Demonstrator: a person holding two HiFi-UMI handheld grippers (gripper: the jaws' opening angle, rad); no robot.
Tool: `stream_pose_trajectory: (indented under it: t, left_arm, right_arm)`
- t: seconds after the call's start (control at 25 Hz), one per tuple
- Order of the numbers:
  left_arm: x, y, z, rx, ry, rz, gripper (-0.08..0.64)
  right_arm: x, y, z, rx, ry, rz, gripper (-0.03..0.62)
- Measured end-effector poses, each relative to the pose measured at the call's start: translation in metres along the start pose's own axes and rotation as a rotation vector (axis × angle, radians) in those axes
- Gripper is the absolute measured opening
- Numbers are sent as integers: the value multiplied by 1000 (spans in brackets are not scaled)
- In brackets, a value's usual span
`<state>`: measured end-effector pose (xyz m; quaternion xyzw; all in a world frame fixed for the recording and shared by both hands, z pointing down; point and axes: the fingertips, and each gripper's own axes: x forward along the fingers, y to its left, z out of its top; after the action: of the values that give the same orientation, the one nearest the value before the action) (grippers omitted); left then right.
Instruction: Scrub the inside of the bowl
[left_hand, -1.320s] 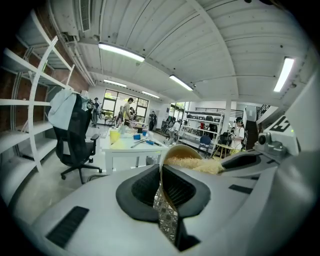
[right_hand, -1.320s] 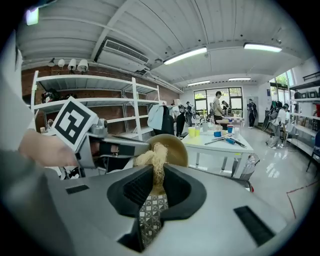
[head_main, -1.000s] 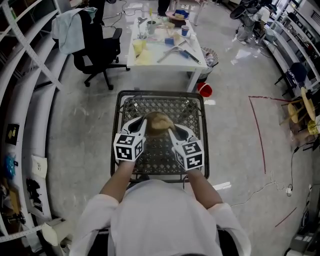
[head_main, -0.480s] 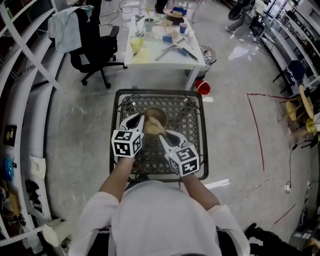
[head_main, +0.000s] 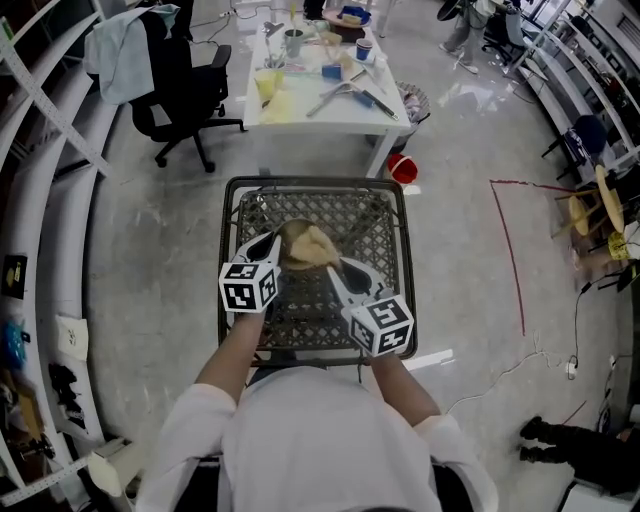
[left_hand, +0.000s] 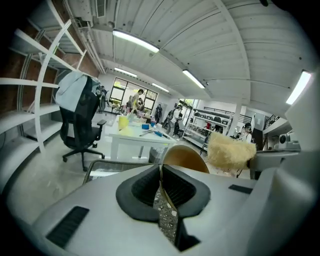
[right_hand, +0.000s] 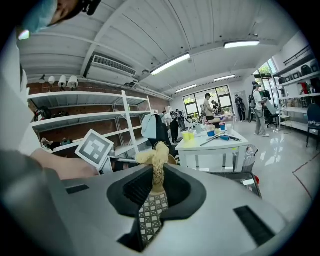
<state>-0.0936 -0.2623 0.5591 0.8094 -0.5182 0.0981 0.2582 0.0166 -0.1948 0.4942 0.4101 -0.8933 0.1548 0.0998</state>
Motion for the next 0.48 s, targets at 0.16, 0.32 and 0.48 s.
stream_pose_trajectory:
  t: [0.16,0.32,0.48]
  left_arm:
    - [16,15,-22,-65,61,6,48]
    - [30,32,-48,-124,124,21,48]
    - [45,43,-72,-175,185,35,48]
  right_arm:
    - [1,-9,6,22,-12,-21,69]
    - [3,-17,6,39,-13,-44,69]
    - [5,-28,2,58,-2,-64,69]
